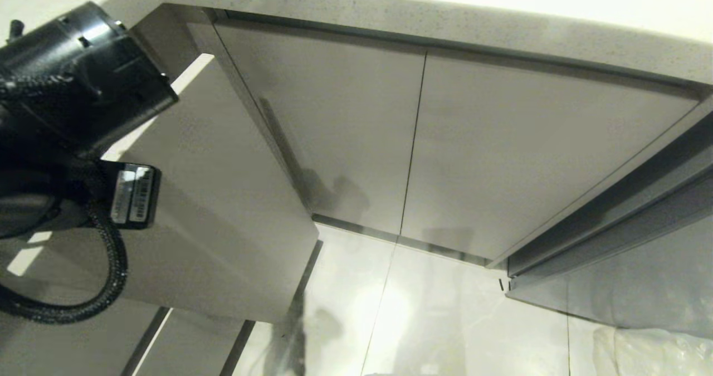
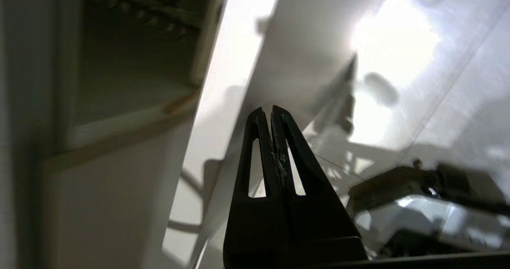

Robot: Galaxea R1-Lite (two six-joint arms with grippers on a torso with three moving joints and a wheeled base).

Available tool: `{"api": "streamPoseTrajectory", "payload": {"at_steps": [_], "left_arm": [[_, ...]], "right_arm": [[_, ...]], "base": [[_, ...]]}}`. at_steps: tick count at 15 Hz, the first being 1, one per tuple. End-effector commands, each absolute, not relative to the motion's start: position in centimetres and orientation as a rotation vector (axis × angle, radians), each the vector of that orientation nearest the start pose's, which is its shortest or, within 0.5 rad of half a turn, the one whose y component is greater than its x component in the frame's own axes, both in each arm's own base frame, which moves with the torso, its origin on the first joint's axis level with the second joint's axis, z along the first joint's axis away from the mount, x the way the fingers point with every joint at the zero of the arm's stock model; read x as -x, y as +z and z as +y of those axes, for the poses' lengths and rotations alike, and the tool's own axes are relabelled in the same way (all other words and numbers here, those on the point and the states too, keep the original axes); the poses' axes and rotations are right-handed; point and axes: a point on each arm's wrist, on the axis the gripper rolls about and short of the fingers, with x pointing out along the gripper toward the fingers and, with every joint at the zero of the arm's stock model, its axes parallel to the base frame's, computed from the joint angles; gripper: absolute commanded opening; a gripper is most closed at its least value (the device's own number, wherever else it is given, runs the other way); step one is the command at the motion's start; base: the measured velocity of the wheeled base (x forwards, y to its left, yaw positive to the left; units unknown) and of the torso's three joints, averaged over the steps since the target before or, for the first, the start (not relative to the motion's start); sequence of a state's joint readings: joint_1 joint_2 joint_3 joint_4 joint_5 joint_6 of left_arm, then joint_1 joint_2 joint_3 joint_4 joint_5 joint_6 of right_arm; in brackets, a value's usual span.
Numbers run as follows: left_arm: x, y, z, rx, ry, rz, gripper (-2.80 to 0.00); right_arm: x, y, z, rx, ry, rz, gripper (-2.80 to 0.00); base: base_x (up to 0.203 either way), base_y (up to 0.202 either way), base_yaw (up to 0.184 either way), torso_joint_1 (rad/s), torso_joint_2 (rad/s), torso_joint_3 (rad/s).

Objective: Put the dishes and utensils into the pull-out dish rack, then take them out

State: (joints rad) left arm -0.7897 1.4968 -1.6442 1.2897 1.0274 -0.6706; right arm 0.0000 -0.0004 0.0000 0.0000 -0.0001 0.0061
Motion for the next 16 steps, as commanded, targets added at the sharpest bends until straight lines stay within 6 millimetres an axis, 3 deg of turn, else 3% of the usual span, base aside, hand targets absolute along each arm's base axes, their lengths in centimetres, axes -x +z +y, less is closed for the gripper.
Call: {"api": "streamPoseTrajectory", "payload": {"at_steps": [1,6,12,16], "left_arm": [[-13.7,32.2,-10.0,-0.229,0.459,0.560,-2.80],[-14.3,32.4,-9.1,-0.218,0.525,0.562,-2.80],[-13.0,32.3,-11.0,-0.246,0.390,0.546,-2.80],[-10.7,35.3,-9.0,-0.103,0.308,0.445,-2.80]], "right_arm": [[2.3,7.5,0.0,-0.006,0.000,0.000,-2.80],[2.3,7.5,0.0,-0.006,0.000,0.000,-2.80],[2.3,7.5,0.0,-0.006,0.000,0.000,-2.80],[2.3,7.5,0.0,-0.006,0.000,0.000,-2.80]], "base": [[0.000,0.000,0.000,0.000,0.00,0.000],[0.000,0.000,0.000,0.000,0.00,0.000],[0.000,0.000,0.000,0.000,0.00,0.000],[0.000,0.000,0.000,0.000,0.00,0.000]]}}
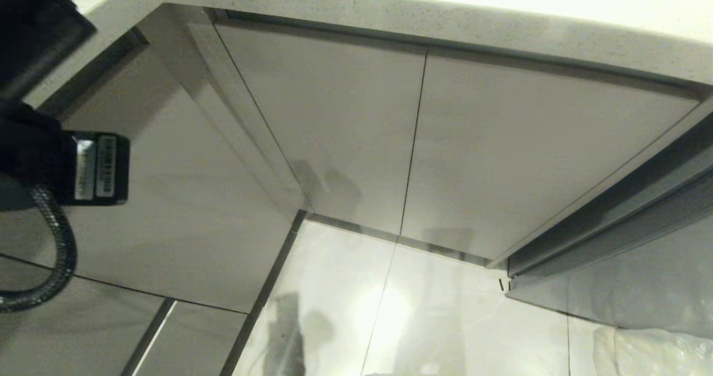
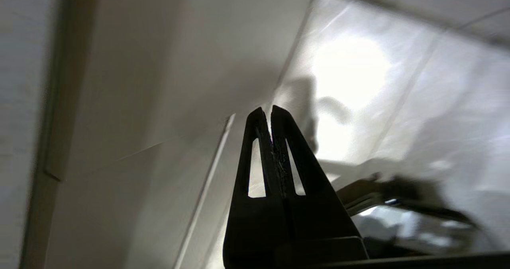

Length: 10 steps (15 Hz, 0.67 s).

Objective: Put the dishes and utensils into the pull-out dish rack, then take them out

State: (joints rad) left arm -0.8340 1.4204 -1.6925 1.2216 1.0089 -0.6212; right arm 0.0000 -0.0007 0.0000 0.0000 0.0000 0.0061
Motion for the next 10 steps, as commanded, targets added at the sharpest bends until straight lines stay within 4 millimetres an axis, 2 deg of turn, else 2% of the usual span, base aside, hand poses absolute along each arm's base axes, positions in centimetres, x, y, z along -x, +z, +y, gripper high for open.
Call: {"api": "streamPoseTrajectory", "payload": {"at_steps": [1,4,6,8,10], "left_arm": [[-9.9,36.2,-8.1,-0.059,0.278,0.415,-2.80],[-7.0,38.8,-4.2,0.047,0.173,0.322,-2.80],[-4.9,40.1,-1.7,0.120,0.042,0.241,-2.80],[-0.6,40.6,0.5,0.133,-0.117,0.106,-2.80],[2.9,39.7,1.3,0.085,-0.138,0.012,-2.80]], "right_arm": [[2.3,7.5,0.0,-0.006,0.000,0.000,-2.80],[2.3,7.5,0.0,-0.006,0.000,0.000,-2.80],[2.3,7.5,0.0,-0.006,0.000,0.000,-2.80],[2.3,7.5,0.0,-0.006,0.000,0.000,-2.80],[2.3,7.5,0.0,-0.006,0.000,0.000,-2.80]], "base": [[0.000,0.000,0.000,0.000,0.00,0.000],[0.000,0.000,0.000,0.000,0.00,0.000],[0.000,0.000,0.000,0.000,0.00,0.000],[0.000,0.000,0.000,0.000,0.00,0.000],[0.000,0.000,0.000,0.000,0.00,0.000]]}}
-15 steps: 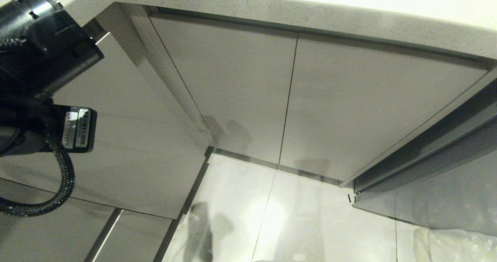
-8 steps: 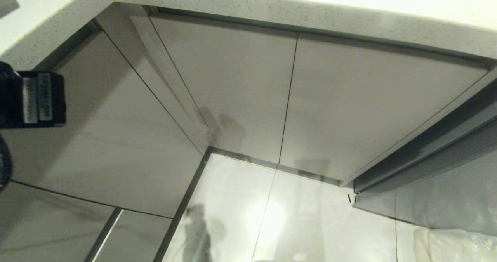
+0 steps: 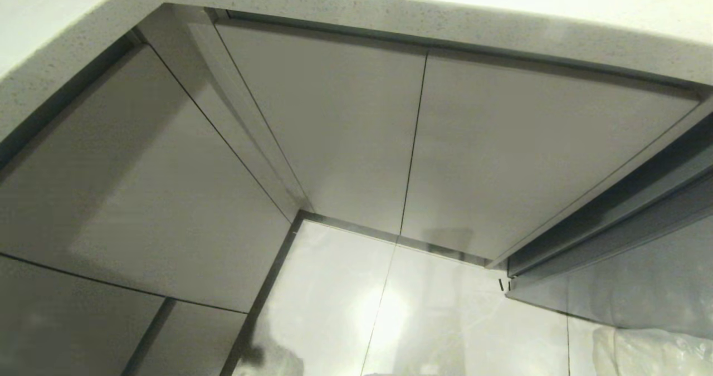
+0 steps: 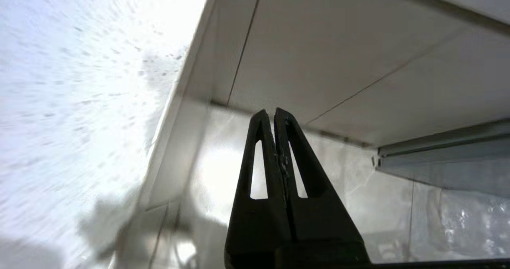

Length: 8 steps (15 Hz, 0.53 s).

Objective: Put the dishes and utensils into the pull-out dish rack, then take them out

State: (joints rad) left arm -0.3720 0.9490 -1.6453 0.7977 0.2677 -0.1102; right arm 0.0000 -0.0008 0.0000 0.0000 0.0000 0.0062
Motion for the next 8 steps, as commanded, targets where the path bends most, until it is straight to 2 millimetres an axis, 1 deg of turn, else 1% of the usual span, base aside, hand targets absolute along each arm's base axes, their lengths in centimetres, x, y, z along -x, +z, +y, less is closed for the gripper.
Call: {"api": "streamPoseTrajectory", "payload": {"at_steps": [1,3,4,8], "left_arm": [[4.5,39.0,1.4,0.049,-0.111,-0.028,-2.80],[7.5,37.0,1.3,0.014,-0.084,-0.112,-2.80],[8.6,35.5,1.2,0.005,-0.073,-0.137,-2.80],[10.6,27.5,0.3,-0.067,0.010,-0.211,-2.80]], "right_arm": [[2.3,7.5,0.0,-0.006,0.000,0.000,-2.80],[2.3,7.5,0.0,-0.006,0.000,0.000,-2.80],[2.3,7.5,0.0,-0.006,0.000,0.000,-2.80],[2.3,7.5,0.0,-0.006,0.000,0.000,-2.80]], "base": [[0.000,0.000,0.000,0.000,0.00,0.000],[0.000,0.000,0.000,0.000,0.00,0.000],[0.000,0.000,0.000,0.000,0.00,0.000],[0.000,0.000,0.000,0.000,0.00,0.000]]}}
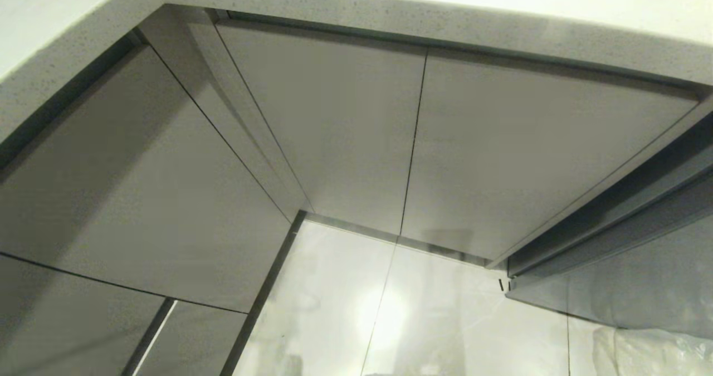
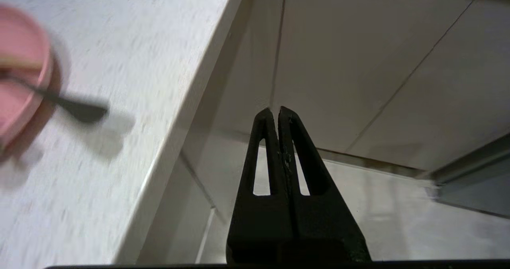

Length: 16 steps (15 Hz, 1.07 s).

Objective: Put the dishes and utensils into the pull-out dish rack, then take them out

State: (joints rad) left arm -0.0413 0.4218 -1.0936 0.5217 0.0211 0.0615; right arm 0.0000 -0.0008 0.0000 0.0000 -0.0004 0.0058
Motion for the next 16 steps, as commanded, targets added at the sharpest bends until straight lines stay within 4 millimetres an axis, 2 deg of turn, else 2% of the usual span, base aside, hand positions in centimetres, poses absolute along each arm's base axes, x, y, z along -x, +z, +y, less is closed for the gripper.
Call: {"api": "streamPoseTrajectory", "payload": {"at_steps": [1,4,11,12,14,16], "left_arm": [[10.6,25.1,0.1,-0.100,0.023,-0.208,-2.80],[9.2,18.9,0.0,-0.128,0.045,-0.189,-2.80],[2.6,9.1,0.2,-0.079,0.104,-0.091,-2.80],[2.3,8.3,0.2,-0.077,0.105,-0.081,-2.80],[2.3,8.6,0.1,-0.061,0.070,-0.102,-2.80],[2.3,7.7,0.0,-0.071,0.003,-0.012,-2.80]], "right_arm": [[2.3,7.5,0.0,-0.006,0.000,0.000,-2.80],[2.3,7.5,0.0,-0.006,0.000,0.000,-2.80],[2.3,7.5,0.0,-0.006,0.000,0.000,-2.80],[2.3,7.5,0.0,-0.006,0.000,0.000,-2.80],[2.3,7.5,0.0,-0.006,0.000,0.000,-2.80],[2.3,7.5,0.0,-0.006,0.000,0.000,-2.80]], "base": [[0.000,0.000,0.000,0.000,0.00,0.000],[0.000,0.000,0.000,0.000,0.00,0.000],[0.000,0.000,0.000,0.000,0.00,0.000],[0.000,0.000,0.000,0.000,0.00,0.000],[0.000,0.000,0.000,0.000,0.00,0.000],[0.000,0.000,0.000,0.000,0.00,0.000]]}}
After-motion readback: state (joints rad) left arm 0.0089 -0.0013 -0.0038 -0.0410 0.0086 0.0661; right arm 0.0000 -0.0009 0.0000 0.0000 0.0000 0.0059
